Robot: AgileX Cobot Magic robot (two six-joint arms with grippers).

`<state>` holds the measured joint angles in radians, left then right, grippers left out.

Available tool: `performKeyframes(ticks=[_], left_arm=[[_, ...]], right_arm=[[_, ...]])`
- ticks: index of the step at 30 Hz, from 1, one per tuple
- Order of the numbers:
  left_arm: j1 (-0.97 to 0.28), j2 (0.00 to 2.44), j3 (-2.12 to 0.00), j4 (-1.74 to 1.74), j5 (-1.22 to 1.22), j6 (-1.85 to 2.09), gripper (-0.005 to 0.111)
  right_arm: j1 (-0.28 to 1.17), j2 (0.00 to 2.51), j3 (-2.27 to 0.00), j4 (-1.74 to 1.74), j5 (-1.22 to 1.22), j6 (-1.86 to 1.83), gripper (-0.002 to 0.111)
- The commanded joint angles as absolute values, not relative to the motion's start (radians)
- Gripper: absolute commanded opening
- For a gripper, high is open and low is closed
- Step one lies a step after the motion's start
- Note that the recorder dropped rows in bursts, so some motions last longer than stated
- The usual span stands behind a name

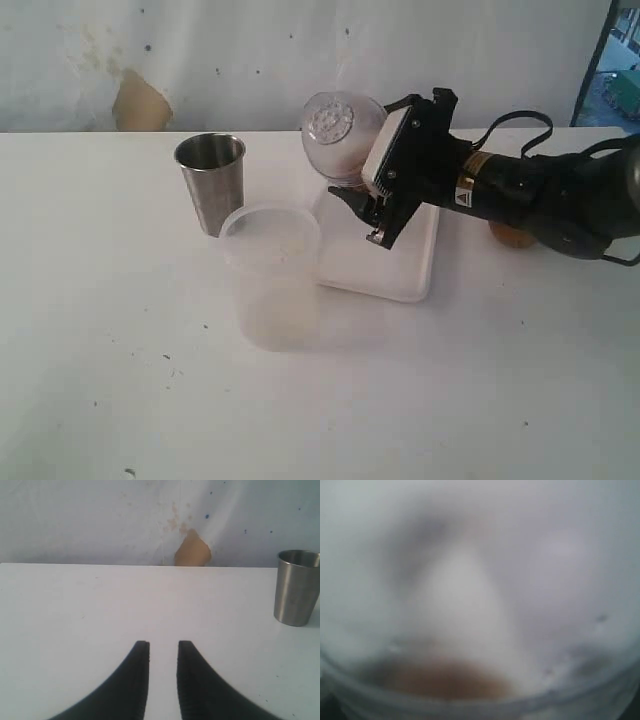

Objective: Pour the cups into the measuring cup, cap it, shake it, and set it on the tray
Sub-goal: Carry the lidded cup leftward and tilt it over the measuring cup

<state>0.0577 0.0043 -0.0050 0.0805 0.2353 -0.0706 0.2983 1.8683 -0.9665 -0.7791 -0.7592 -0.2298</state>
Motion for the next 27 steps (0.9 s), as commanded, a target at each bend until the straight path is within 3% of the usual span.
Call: performKeyframes(ticks=[1,6,27], left_arm=[[0.057,0.000,0.000,0.069,0.232,-0.069,0.021],[0.057,0.000,0.000,0.069,0.232,-0.069,0.021],[0.057,0.000,0.000,0.069,0.232,-0.069,0.021]], right_arm=[[0.292,1.814,-0.976,-0.764,-0.788,-0.269,0.000],[0.320,1.785,-0.976,-0.763,-0.673,-0.368,0.000],[0.335,1.783,-0.997,-0.649,-0.613,-0.400,0.000]])
